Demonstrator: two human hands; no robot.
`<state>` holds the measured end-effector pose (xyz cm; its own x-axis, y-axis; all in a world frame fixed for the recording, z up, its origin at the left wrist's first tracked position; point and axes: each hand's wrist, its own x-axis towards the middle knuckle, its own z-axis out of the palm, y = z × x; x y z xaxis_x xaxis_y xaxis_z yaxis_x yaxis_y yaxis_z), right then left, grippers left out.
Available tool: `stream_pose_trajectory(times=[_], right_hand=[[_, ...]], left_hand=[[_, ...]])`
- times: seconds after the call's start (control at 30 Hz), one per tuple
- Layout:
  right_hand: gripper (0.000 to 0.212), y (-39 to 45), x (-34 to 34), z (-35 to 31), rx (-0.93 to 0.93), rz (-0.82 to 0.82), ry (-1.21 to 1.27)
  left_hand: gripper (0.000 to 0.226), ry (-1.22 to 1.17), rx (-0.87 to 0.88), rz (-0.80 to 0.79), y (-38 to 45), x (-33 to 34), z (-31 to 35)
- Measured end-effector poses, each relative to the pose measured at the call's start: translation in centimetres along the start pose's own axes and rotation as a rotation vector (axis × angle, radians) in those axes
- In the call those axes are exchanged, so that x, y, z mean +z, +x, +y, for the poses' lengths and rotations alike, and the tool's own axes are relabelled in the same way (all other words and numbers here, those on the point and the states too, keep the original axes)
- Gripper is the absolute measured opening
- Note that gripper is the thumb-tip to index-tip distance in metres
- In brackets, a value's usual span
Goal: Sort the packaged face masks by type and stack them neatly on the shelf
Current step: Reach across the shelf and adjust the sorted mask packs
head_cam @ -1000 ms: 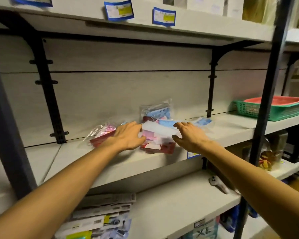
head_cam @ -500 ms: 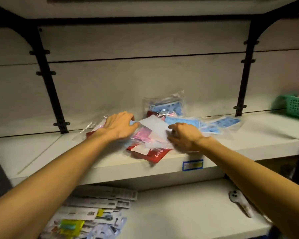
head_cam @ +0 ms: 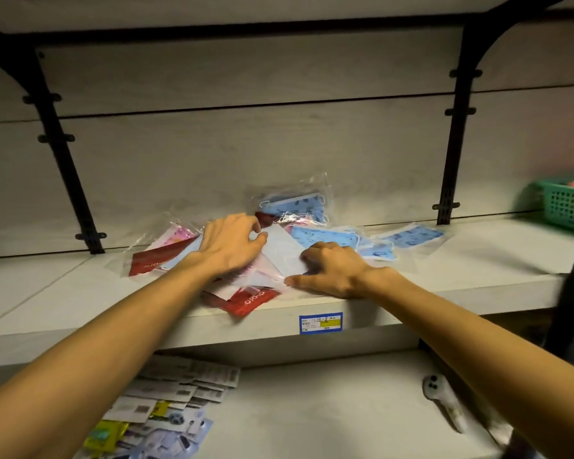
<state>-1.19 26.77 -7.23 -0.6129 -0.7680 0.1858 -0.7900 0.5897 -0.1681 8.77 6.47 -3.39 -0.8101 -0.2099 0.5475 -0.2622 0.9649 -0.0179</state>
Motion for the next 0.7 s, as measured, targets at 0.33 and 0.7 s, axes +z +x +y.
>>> stream_pose_trajectory(times=[0.33,0.7], right_hand=[[0.035,-0.3,-1.5,3.5,0.001,0.398,0.527],[0.078,-0.8,-2.9,11.7,0.309,0.458,1.453]], left_hand=[[0.020,-0.052,-0.026,0.227,0.9,-1.0,1.5],[0.059,-0.028,-0.142,-0.183,4.4,3.4,5.5]])
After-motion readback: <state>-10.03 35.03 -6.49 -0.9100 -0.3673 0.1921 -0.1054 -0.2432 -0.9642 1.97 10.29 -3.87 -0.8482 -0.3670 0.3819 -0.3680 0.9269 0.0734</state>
